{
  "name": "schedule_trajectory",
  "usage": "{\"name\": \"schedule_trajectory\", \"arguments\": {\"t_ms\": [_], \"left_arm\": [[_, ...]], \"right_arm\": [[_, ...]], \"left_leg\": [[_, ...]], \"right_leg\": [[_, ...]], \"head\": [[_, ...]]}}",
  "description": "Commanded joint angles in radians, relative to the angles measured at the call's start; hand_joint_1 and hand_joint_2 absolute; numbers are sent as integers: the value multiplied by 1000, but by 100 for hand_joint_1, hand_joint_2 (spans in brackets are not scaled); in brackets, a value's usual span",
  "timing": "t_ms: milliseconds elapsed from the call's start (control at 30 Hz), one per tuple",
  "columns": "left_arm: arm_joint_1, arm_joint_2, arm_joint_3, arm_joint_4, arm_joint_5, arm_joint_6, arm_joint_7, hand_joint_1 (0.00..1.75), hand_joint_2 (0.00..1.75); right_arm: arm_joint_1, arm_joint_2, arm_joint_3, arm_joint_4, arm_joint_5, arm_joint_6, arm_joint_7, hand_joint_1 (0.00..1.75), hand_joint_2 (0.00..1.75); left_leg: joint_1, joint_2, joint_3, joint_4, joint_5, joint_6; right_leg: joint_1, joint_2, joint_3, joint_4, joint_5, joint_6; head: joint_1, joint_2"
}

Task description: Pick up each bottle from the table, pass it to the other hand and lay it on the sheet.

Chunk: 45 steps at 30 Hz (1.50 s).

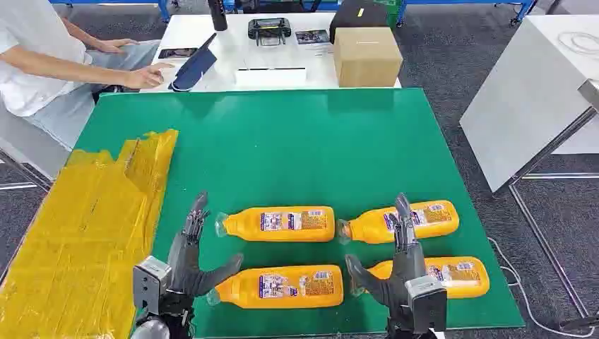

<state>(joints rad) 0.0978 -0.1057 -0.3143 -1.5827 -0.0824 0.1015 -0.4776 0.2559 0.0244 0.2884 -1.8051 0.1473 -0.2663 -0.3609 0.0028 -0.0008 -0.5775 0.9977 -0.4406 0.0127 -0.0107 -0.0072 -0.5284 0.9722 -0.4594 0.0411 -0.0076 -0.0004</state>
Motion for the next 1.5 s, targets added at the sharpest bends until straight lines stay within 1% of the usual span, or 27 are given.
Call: {"name": "schedule_trajectory", "arguments": {"t_ms": [33, 133, 167, 233, 267, 300, 467, 533, 567, 600, 633, 667, 767, 933, 1000, 1033, 1067, 1100, 1200, 1233, 1267, 1300, 1367, 1400, 1433, 1467, 1500], "left_arm": [[-35, -7, 33, 0, -120, 125, -124, 0, 175], [-35, -7, 33, 0, -120, 125, -124, 0, 175], [-40, 8, 16, 5, -109, 250, -221, 0, 175], [-40, 8, 16, 5, -109, 250, -221, 0, 175], [-49, 25, 12, -3, -100, 289, -217, 0, 175], [-54, 36, 17, -19, -90, 289, -207, 0, 175], [-54, 36, 17, -19, -90, 289, -207, 0, 175], [-57, 45, 20, -34, -83, 285, -194, 0, 175], [-57, 45, 20, -34, -83, 285, -194, 2, 175], [-57, 45, 20, -34, -83, 285, -194, 133, 175], [-57, 45, 20, -34, -83, 285, -194, 173, 175], [-59, 52, 25, -48, -78, 282, -183, 175, 175], [-59, 52, 25, -48, -78, 282, -183, 175, 175], [-60, 58, 30, -60, -74, 278, -172, 175, 175], [-60, 61, 35, -71, -71, 275, -163, 175, 175], [-60, 61, 35, -71, -71, 275, -163, 175, 175], [-60, 61, 35, -71, -71, 275, -163, 175, 175], [-60, 61, 35, -71, -71, 275, -163, 175, 175], [-60, 63, 40, -79, -68, 271, -155, 175, 175], [-60, 63, 40, -79, -68, 271, -155, 175, 175], [-60, 63, 40, -79, -68, 271, -155, 175, 175], [-60, 63, 40, -79, -68, 271, -155, 175, 175], [-60, 64, 45, -86, -67, 268, -149, 175, 175], [-60, 64, 45, -86, -67, 268, -149, 175, 175], [-58, 65, 56, -97, -65, 263, -140, 175, 175], [-58, 65, 65, -100, -64, 256, -135, 175, 175], [-58, 63, 69, -97, -62, 249, -134, 175, 175]], "right_arm": [[-54, -6, 25, 1, 19, 8, -120, 0, 175], [-54, -6, 25, 1, 19, 8, -120, 0, 175], [-75, 16, 33, 40, 26, 3, -246, 0, 175], [-75, 16, 33, 40, 26, 3, -246, 0, 175], [-101, 33, 42, 61, 35, -5, -251, 0, 175], [-123, 46, 53, 80, 46, -17, -243, 0, 175], [-123, 46, 53, 80, 46, -17, -243, 0, 175], [-142, 56, 62, 95, 56, -29, -234, 0, 175], [-142, 56, 62, 95, 56, -29, -234, 19, 175], [-142, 56, 62, 95, 56, -29, -234, 143, 175], [-142, 56, 62, 95, 56, -29, -234, 159, 175], [-160, 63, 70, 110, 64, -38, -226, 171, 175], [-160, 63, 70, 110, 64, -38, -226, 171, 175], [-174, 70, 75, 121, 70, -49, -219, 171, 175], [-185, 73, 82, 130, 75, -56, -212, 159, 175], [-185, 73, 82, 130, 75, -56, -212, 155, 175], [-185, 73, 82, 130, 75, -56, -212, 159, 175], [-185, 73, 82, 130, 75, -56, -212, 155, 175], [-195, 77, 86, 138, 78, -65, -207, 155, 175], [-195, 77, 86, 138, 78, -65, -207, 157, 175], [-195, 77, 86, 138, 78, -65, -207, 161, 175], [-195, 77, 86, 138, 78, -65, -207, 161, 175], [-202, 77, 90, 144, 80, -72, -202, 175, 175], [-202, 77, 90, 144, 80, -72, -202, 175, 175], [-218, 75, 98, 157, 89, -94, -191, 175, 175], [-227, 68, 105, 164, 92, -106, -184, 175, 175], [-232, 60, 109, 168, 93, -115, -178, 175, 175]], "left_leg": [[1, 0, 3, -1, -1, 0], [1, 0, 3, -1, -1, 0], [1, 0, 3, -1, -1, 0], [1, 0, 3, -1, -1, 0], [1, 0, 2, -1, -1, 0], [1, 0, 3, -1, -1, -1], [1, 0, 2, -1, -1, 0], [1, 0, 3, -1, -1, 0], [1, 0, 4, -1, -1, -1], [1, 0, 3, -1, -1, 0], [0, 0, 2, -1, 0, 0], [1, 0, 3, -1, -1, 0], [0, 0, 1, -1, 0, 0], [1, 0, 3, -1, -1, -1], [1, 0, 3, -1, -1, -1], [1, 0, 2, -1, 0, 0], [1, 0, 3, -1, -1, -1], [1, -1, 2, -1, -1, 0], [1, 0, 3, -1, -1, -1], [0, 0, 2, -1, 0, 0], [2, 0, 5, -1, -2, -1], [0, -1, 2, -1, 0, 0], [1, 0, 4, -1, -1, -1], [1, 5, 1, 0, 0, -1], [2, 8, 2, 0, -1, -2], [2, 6, -1, 0, -1, -1], [2, 9, 1, -1, -1, -2]], "right_leg": [[1, 0, 3, -2, 0, -1], [1, 0, 3, -2, 0, -1], [1, 0, 3, -2, 0, -1], [1, 0, 4, -2, 0, -1], [1, 0, 3, -2, 0, -1], [1, 0, 4, -2, 0, -1], [1, 0, 3, -2, 0, -1], [1, 0, 3, -2, 0, -1], [1, 0, 4, -2, 0, -1], [1, 0, 3, -2, 0, -1], [0, 0, 2, -1, 0, -1], [1, 0, 3, -2, 0, -1], [0, 0, 2, -1, 0, -1], [1, 0, 4, -2, 0, -1], [1, 0, 4, -2, 0, -1], [1, 0, 2, -1, 0, -1], [1, 0, 4, -2, 0, -1], [1, 0, 3, -1, 0, -1], [1, 0, 4, -2, 0, -1], [1, 0, 2, -1, 0, -1], [2, 1, 6, -3, -1, -2], [1, 0, 2, -1, 0, -1], [1, 1, 4, -2, 0, -1], [1, 5, -1, 0, 1, -2], [2, 8, -1, 0, 2, -2], [2, 7, -1, 0, 2, -2], [2, 10, -1, 0, 2, -2]], "head": [[0, 0], [0, 0], [0, 0], [0, 0], [0, 0], [0, 0], [0, 0], [0, 0], [0, 0], [0, 0], [0, 0], [0, 0], [0, 0], [0, 0], [0, 0], [0, 0], [0, 0], [0, 0], [0, 0], [0, 0], [0, 0], [0, 0], [0, 0], [0, 0], [0, 0], [0, 0], [0, 0]]}}
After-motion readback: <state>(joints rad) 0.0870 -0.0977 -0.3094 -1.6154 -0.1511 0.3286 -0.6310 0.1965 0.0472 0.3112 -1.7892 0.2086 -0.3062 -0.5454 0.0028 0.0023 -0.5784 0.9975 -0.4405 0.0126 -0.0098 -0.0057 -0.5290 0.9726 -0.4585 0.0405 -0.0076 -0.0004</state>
